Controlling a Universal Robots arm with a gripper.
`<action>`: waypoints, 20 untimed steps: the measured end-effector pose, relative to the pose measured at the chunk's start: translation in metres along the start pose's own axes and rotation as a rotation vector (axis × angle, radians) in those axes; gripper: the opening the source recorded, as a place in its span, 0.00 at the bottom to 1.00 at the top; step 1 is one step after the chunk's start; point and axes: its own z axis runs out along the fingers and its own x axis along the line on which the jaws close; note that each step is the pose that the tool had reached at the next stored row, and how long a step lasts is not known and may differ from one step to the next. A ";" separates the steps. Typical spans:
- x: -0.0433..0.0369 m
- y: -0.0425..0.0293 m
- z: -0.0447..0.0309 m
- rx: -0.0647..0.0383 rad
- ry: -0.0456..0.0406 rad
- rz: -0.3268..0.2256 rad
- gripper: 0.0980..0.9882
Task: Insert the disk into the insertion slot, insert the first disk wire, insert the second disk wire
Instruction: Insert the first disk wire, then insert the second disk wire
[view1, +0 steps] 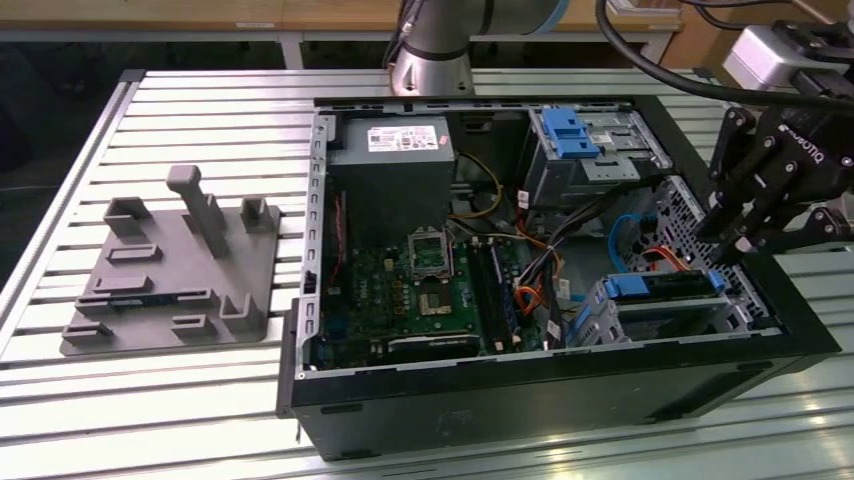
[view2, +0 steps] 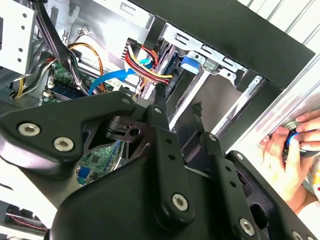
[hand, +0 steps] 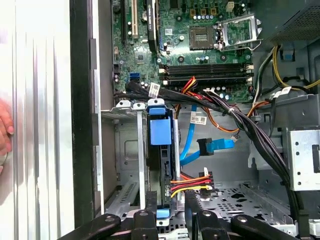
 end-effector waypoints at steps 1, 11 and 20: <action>0.0000 0.0000 -0.0004 0.000 0.0001 0.000 0.29; 0.0000 0.0000 -0.0010 0.000 0.0001 0.000 0.29; -0.0243 0.0016 -0.0013 0.008 0.0576 0.003 0.29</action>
